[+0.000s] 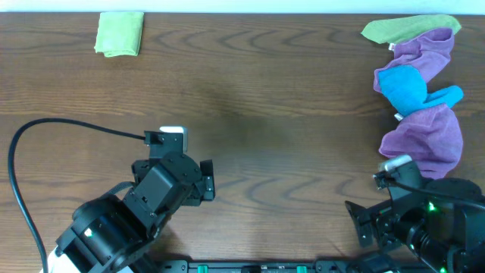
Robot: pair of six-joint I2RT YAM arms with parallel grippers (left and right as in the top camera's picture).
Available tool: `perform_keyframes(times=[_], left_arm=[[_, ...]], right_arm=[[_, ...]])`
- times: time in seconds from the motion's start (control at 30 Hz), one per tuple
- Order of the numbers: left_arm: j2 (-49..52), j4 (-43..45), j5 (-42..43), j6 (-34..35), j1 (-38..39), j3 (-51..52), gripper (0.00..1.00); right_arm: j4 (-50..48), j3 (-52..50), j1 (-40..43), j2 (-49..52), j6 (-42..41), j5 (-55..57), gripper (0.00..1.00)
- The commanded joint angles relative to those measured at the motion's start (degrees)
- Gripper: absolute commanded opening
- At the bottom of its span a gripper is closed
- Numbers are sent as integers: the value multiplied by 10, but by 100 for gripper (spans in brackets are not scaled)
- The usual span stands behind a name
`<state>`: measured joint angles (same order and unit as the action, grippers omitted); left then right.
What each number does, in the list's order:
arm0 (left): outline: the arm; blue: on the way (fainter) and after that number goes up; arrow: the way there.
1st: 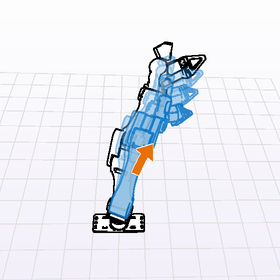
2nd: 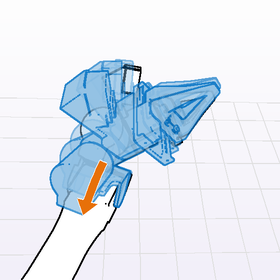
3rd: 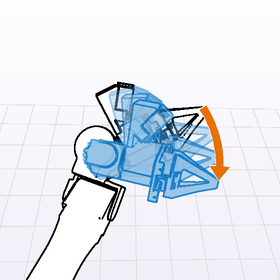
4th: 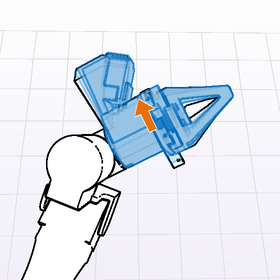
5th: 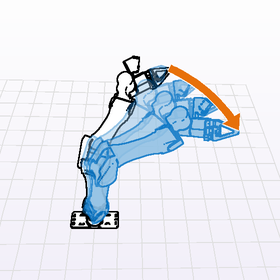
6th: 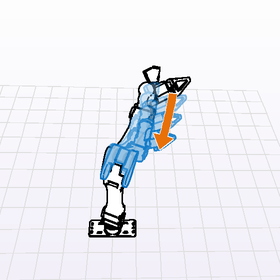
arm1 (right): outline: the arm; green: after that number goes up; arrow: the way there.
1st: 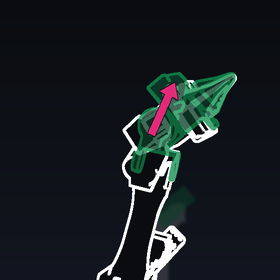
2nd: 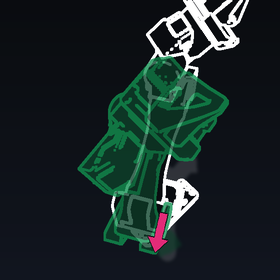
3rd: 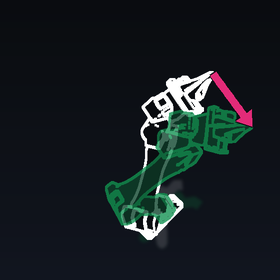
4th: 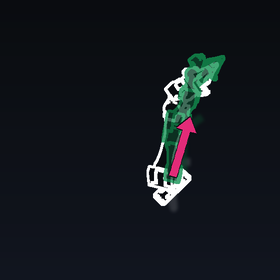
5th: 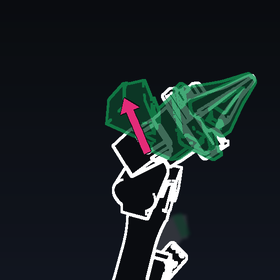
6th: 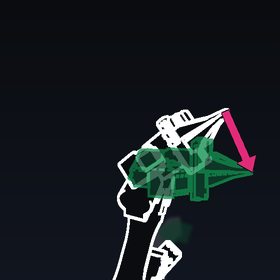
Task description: Fold the cloth
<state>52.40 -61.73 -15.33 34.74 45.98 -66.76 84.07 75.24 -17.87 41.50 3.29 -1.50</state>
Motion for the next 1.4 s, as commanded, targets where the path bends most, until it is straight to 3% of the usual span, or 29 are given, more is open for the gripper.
perform_keyframes(times=[0.0,0.33,0.63,0.77,0.97,1.13,1.37], left_arm=[[-3,-12,-8,3,2,-2,95],[3,12,-246,-5,1,0,95],[6,86,-249,-12,-102,40,95],[5,125,-201,-55,-161,90,95],[-15,262,-17,-251,-283,170,95],[-56,323,106,-317,-389,237,95],[-142,378,168,-335,-468,341,95]], right_arm=[[-1,-3,-5,-2,-11,0,99],[-1,-3,-5,-2,-11,0,99],[-1,-3,-5,-2,-11,0,99],[-1,-3,-5,-2,-11,0,99],[-1,-3,-5,-2,-11,0,99],[-1,-3,-5,-2,-11,0,99],[-1,-3,-5,-2,-11,0,99]])
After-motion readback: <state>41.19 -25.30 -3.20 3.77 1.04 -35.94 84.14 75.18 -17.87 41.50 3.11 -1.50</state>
